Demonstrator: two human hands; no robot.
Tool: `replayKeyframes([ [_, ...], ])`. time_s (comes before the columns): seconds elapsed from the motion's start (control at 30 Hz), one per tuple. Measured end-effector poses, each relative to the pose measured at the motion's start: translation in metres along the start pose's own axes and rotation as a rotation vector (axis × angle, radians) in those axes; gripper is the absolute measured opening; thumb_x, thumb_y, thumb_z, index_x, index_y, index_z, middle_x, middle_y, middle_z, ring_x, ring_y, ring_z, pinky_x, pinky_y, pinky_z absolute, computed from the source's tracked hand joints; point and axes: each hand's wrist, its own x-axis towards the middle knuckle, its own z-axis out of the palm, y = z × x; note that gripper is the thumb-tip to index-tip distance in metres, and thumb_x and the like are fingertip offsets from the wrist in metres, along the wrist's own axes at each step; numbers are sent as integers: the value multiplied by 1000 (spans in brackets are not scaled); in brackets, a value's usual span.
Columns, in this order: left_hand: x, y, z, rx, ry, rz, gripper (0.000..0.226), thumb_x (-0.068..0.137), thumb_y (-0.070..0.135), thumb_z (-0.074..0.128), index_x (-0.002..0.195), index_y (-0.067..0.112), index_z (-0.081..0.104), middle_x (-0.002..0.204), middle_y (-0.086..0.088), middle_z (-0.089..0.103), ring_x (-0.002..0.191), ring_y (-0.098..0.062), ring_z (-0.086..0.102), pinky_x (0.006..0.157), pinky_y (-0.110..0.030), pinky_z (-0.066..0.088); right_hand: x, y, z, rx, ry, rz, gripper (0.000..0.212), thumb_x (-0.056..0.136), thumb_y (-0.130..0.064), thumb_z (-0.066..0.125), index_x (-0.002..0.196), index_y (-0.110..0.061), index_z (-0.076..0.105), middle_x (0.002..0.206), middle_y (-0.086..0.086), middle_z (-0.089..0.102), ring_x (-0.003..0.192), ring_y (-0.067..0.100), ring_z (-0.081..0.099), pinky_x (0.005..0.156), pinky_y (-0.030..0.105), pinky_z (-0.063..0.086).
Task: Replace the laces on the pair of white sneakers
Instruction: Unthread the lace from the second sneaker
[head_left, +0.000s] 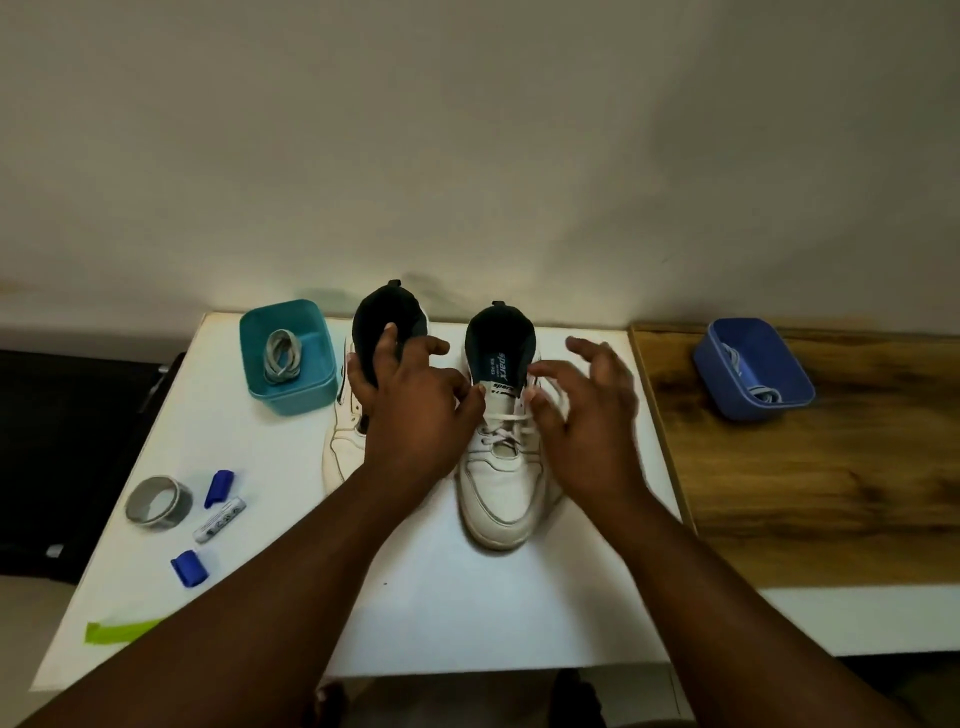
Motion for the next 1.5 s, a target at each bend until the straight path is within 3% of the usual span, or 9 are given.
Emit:
replayKeyframes([
  [0.1,-2,4,0,3,-5,28,29,94,47,60,86,29,81,143,9,51,154,-29,9,120,-59,-10,-7,-12,22,-133,-216,-53,19,100,-31,60,113,-33,74,163,0,34,156,32,11,124,52,8],
  [0.23,0,-2,1,18,12,21,29,94,48,60,86,29,81,142,8,52,154,-30,11,120,-62,-7,-3,-7,12,-165,-9,-49,18,101,-26,54,97,-27,71,149,3,48,144,28,35,121,54,18],
  [0.43,1,-3,1,-29,36,0,24,91,46,65,80,30,79,140,8,53,154,-31,12,120,-62,-5,14,30,-3,303,278,731,24,103,-16,48,92,-32,61,131,9,54,117,32,57,103,55,47],
  [0.53,0,-4,2,-49,30,0,24,91,48,65,81,30,78,139,9,52,154,-30,12,120,-61,-6,4,10,2,194,186,309,11,101,-22,60,108,-24,69,138,7,48,130,30,48,110,43,39],
  [0.63,0,-4,2,-32,22,12,26,92,49,62,84,30,78,141,8,51,154,-30,10,120,-62,-7,-6,-23,13,-100,-61,-81,36,96,-24,66,130,-34,64,161,4,32,152,29,21,120,46,20],
  [1.0,0,-5,3,-49,2,37,25,94,48,62,86,31,79,143,12,50,154,-28,11,120,-59,-8,-6,-16,21,-254,-166,-123,31,92,-17,69,116,-37,72,168,8,23,157,39,0,123,56,8],
  [1.27,0,-4,0,-13,-26,47,27,95,49,60,89,32,80,144,13,49,154,-27,10,120,-61,-8,-11,-13,22,-394,-37,-168,20,86,-18,69,105,-21,65,143,13,50,139,36,37,118,58,25],
  [1.37,0,-4,0,-13,-13,33,27,95,48,61,87,31,80,141,11,50,154,-28,12,120,-63,-6,1,-3,1,-350,223,78,21,89,-14,59,110,-17,57,141,17,46,133,38,38,111,56,28],
  [1.5,1,-4,1,-18,-6,28,25,94,47,62,86,31,80,141,10,50,154,-28,12,120,-62,-6,25,30,-23,26,337,770,16,102,-19,49,117,-15,54,145,18,38,130,42,43,108,57,33],
])
